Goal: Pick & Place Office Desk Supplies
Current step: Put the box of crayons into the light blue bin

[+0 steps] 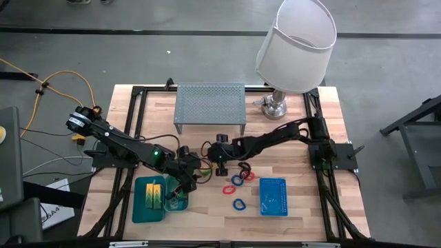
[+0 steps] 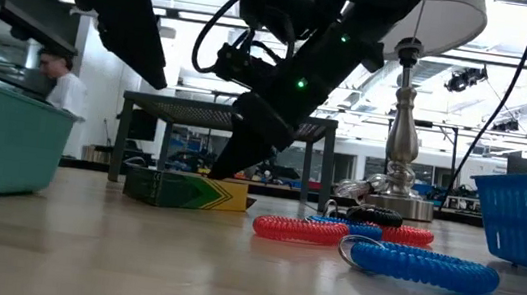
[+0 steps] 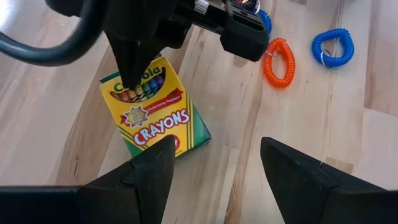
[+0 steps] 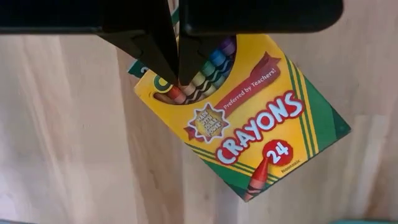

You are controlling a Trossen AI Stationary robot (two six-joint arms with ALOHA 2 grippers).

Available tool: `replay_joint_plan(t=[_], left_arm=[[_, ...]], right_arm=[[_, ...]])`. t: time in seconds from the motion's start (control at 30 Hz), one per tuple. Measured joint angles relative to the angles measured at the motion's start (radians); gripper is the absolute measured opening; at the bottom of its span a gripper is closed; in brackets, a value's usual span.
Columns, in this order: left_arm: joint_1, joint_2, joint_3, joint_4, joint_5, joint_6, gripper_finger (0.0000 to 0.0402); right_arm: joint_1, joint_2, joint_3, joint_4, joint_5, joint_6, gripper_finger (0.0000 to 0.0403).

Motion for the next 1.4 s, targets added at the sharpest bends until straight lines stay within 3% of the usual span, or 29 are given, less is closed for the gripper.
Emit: replay_joint_plan(t=[0.17, 1.4], left_arm=[[0.0, 0.0, 0.0, 0.0, 0.0, 0.0, 0.023], [0.0, 0.0, 0.0, -0.001, 0.0, 0.001, 0.023]], right_arm=[[0.009, 0.001, 0.0, 0.006, 0.041, 0.012, 0.0002], [0.017, -0.043, -0.003, -0.043, 0.004, 0.073, 0.0002]])
